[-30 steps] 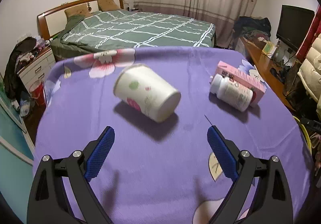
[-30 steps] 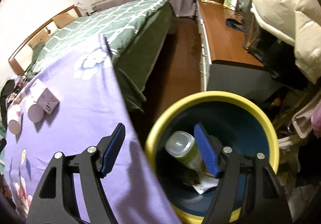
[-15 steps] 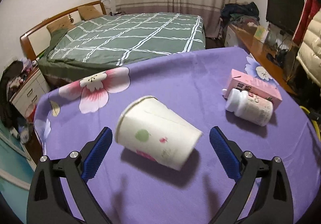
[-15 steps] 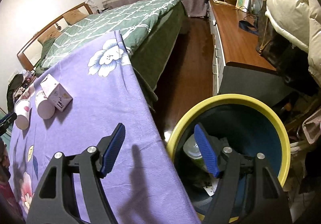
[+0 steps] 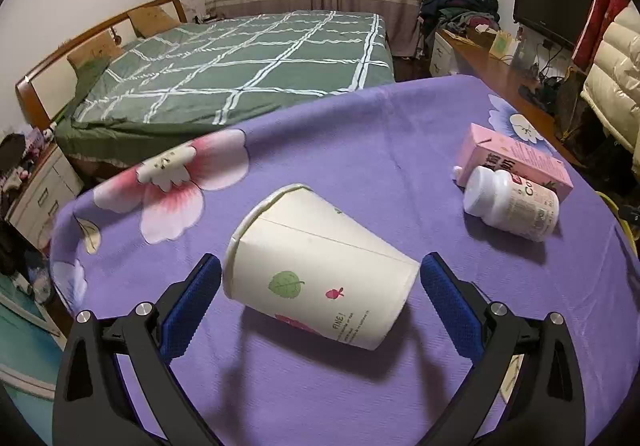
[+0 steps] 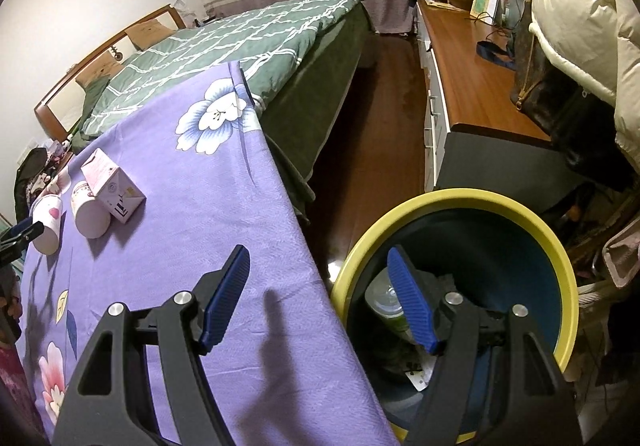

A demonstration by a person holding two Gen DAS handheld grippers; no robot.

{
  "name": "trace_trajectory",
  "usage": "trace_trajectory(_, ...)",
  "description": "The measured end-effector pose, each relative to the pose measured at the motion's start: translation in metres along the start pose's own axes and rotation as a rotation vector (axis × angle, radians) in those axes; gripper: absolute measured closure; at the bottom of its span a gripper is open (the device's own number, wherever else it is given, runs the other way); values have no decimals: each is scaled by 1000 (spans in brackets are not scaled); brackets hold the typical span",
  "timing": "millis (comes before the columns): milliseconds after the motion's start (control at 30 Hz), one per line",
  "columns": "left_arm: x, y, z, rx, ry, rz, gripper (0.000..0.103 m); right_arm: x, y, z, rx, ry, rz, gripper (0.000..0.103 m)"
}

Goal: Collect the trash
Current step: 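Move the left gripper to the white paper cup while the right gripper withdraws from the bin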

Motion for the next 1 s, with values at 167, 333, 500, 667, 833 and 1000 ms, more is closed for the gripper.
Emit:
trace_trajectory(167, -3, -6, 4, 10, -23, 16, 5, -2, 1, 0, 3, -4, -4, 35)
trace_trajectory(333, -7, -10, 1, 10, -74, 22, 5, -2, 1, 0, 2, 4, 0, 34)
trace_trajectory(500, -13, -10, 2, 3, -94, 16, 5, -2, 0, 2, 1, 17, 1, 34)
trace_trajectory(667, -14, -13, 1, -9, -137, 29, 5, -2, -1, 3, 2, 18, -1, 33)
trace_trajectory(833, -17, -18, 1, -7, -187, 37, 5, -2, -2, 5, 2, 26, 3, 32)
trace_trajectory(1000, -20, -30, 8, -13, -197, 57, 5, -3, -3, 6, 2, 30, 6, 31)
Point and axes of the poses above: each gripper's, at about its wrist camera, not at the fingertips, and y roughly against the way its jaws point, z to its left, x to its underside, the point moved 8 cm from there along -y, roughly the way its jaws point, and after that the axes turned 1 degree about x, right-handed, at the moved point
